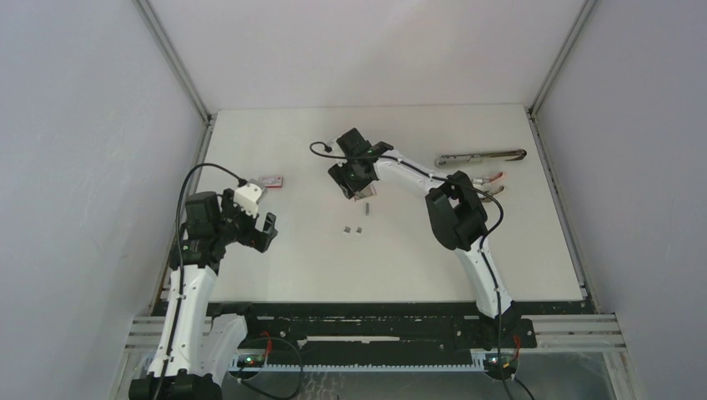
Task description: Unload the staples from the stapler
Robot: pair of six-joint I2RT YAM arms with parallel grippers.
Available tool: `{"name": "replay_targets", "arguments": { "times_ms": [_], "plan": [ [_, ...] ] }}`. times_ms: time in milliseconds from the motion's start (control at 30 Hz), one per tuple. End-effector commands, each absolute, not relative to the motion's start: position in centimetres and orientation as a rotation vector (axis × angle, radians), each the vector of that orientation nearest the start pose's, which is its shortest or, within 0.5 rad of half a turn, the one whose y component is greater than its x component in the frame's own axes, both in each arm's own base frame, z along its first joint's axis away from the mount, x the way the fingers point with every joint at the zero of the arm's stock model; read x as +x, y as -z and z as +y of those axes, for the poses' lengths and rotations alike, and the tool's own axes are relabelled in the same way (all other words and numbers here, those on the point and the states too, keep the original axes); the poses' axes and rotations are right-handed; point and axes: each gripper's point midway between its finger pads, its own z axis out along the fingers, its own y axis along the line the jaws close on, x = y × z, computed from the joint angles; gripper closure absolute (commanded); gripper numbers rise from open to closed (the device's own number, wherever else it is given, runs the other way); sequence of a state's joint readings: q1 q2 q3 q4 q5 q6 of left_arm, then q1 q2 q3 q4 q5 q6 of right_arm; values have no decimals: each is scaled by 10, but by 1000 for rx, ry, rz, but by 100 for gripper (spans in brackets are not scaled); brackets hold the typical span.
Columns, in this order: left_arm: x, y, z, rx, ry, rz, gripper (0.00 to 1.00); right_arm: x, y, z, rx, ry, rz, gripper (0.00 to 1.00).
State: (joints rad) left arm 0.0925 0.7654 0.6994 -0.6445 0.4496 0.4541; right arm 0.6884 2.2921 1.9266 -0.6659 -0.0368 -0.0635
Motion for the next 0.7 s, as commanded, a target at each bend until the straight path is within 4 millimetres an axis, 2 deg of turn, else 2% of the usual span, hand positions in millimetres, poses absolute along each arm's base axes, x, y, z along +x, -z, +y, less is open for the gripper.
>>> {"name": "replay_targets", "arguments": {
  "times_ms": [0,133,367,500,667],
  "plan": [
    [242,-154,-39,609,225,2105,0,421,-82,347,-953,-341,2375,43],
    [242,-155,-39,610,224,2102,0,429,-86,335,-957,-352,2373,50],
    [242,-155,-38,609,224,2105,0,438,-68,315,-956,-303,2417,57],
    [242,-154,-39,609,225,2107,0,440,-62,311,-957,-298,2426,59],
    [242,-153,-39,609,227,2110,0,436,-59,317,-979,-345,2427,61]
  ]
}}
